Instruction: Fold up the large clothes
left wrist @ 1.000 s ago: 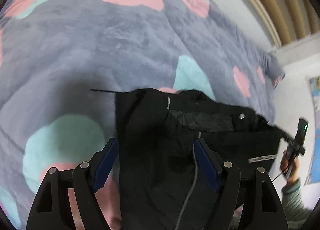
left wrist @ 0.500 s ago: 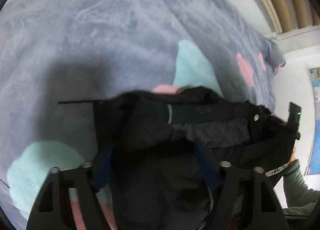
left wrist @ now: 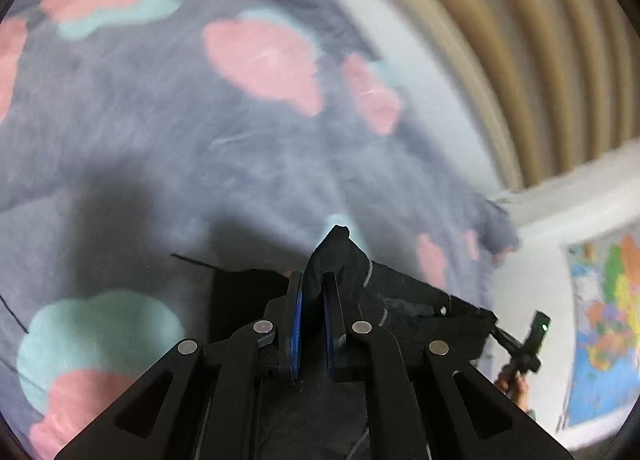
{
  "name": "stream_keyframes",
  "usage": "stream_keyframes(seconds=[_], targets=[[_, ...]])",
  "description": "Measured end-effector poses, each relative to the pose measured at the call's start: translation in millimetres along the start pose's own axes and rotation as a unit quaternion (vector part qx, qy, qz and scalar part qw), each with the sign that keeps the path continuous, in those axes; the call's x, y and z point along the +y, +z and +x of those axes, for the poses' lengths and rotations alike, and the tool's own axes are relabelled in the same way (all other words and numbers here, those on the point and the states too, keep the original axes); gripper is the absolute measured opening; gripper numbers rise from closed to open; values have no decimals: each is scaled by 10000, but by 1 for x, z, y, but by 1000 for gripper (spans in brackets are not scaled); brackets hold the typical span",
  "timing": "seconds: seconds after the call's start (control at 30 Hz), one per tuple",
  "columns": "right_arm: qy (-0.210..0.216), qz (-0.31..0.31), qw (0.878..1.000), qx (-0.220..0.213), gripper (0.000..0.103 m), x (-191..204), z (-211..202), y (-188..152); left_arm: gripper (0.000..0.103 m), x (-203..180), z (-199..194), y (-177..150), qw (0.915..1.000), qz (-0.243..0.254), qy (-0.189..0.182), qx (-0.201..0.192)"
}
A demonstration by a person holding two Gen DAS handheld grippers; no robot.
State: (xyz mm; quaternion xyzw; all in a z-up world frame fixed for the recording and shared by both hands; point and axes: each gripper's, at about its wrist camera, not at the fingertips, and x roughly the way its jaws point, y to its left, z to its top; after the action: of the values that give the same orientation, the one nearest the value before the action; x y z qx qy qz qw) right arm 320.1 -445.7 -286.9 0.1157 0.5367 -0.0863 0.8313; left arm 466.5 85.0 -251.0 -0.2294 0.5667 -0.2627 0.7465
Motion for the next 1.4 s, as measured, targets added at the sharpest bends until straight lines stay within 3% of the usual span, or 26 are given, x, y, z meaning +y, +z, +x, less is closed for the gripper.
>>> stream_keyframes(seconds=[0.17,0.33,0.4,0.47,0.57,0.63,0.77,0.83,0.87,0.9,1.0,1.13,1.23,1.33,1.4], targets=[[-340,194,9959,821,21,-2,86,-3,11,42,84,1,9903,-424,1112,723],[-494,382,9928,1026,21,-10,111,0,15,65,95,4,9898,-768,958,726],[-497,393,9919,1099,21,-12,114,2,25,66,94,3,9894,-709,1019,750],[-504,327,9927,1043,23,-10,106,4,27,65,89,3,9901,-634,990,766],[-486,437,9935,937,35,-12,83,7,31,54,64,3,9904,-483,1119,647],[-434,539,9950,723,48,-12,57,5,32,42,34,1,9880,-267,1474,377],[-197,726,9967,301,50,0,-1,-7,35,2,-23,-10,9851,152,1703,-167],[20,679,9974,232,56,19,-17,-13,49,-30,-39,-23,9832,544,1700,-376],[201,652,9973,264,59,32,-22,-20,63,-43,-41,-31,9826,677,1679,-416],[304,613,9972,315,65,45,-25,-24,66,-56,-40,-42,9830,734,1635,-409],[566,281,9973,381,65,91,-27,-45,65,-101,-15,-79,9872,1218,1027,8],[486,-179,9980,349,65,142,-21,-64,65,-164,26,-135,9719,2150,791,531],[241,-250,9971,684,66,157,8,-80,65,-175,63,-166,9610,2454,933,871],[118,-187,9934,1129,72,156,51,-95,63,-151,114,-182,9486,2363,1629,1337],[13,-159,9937,1113,73,157,58,-96,64,-143,129,-185,9489,2255,1792,1293]])
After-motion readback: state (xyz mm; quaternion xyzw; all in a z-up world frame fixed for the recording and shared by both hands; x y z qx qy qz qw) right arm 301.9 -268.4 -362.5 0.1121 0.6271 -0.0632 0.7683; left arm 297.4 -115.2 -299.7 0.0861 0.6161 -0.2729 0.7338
